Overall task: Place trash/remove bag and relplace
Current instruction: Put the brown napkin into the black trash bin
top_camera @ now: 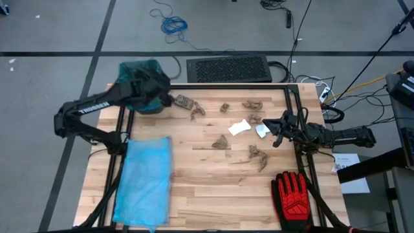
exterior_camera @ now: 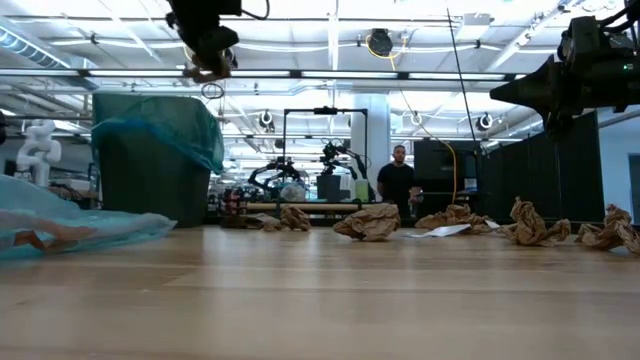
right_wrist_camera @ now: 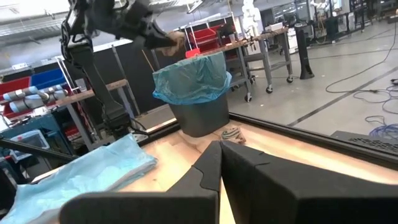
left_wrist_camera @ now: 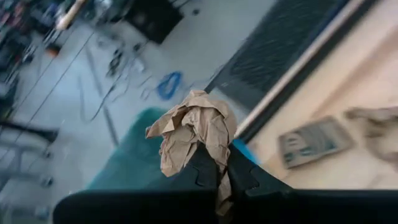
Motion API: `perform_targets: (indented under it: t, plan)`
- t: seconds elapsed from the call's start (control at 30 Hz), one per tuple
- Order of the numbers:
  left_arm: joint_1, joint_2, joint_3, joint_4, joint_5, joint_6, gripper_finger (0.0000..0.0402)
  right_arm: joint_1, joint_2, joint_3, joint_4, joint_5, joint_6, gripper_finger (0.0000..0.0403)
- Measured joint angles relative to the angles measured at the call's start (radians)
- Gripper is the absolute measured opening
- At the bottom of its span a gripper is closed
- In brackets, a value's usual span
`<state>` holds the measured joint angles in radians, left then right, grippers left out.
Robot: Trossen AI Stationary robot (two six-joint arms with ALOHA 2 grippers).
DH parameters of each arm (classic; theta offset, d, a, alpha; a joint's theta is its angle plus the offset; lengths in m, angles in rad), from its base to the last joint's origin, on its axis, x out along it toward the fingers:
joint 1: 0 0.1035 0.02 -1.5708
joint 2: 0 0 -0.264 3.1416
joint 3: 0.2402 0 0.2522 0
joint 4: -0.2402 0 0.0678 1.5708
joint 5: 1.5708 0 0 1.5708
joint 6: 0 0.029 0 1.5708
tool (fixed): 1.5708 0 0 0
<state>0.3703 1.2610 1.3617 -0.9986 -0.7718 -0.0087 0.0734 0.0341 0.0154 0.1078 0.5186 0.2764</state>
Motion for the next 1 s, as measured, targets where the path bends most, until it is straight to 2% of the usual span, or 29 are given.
perform_targets:
  t: [0.13,0.3,0.47,0.77,1.0]
  plan:
    - [0.106,0.001,0.026,-0.077,0.009,-0.042,0.0001,0.000,0.000,0.000,0.001,0.000,0.000,0.0000]
    - [0.258,0.027,0.022,-0.148,0.186,-0.064,0.0005,0.000,0.000,0.000,0.001,0.000,0.000,0.0000]
    - [0.353,0.075,0.022,-0.136,0.214,0.056,0.0045,0.000,0.000,0.000,0.001,0.000,0.000,0.0000]
    - [0.419,0.125,0.021,-0.108,0.224,0.156,0.0134,0.000,0.000,0.000,0.018,-0.051,0.000,0.0000]
    - [0.422,0.099,0.050,-0.109,0.224,0.218,0.0159,0.000,0.000,0.000,0.024,-0.052,-0.008,0.0008]
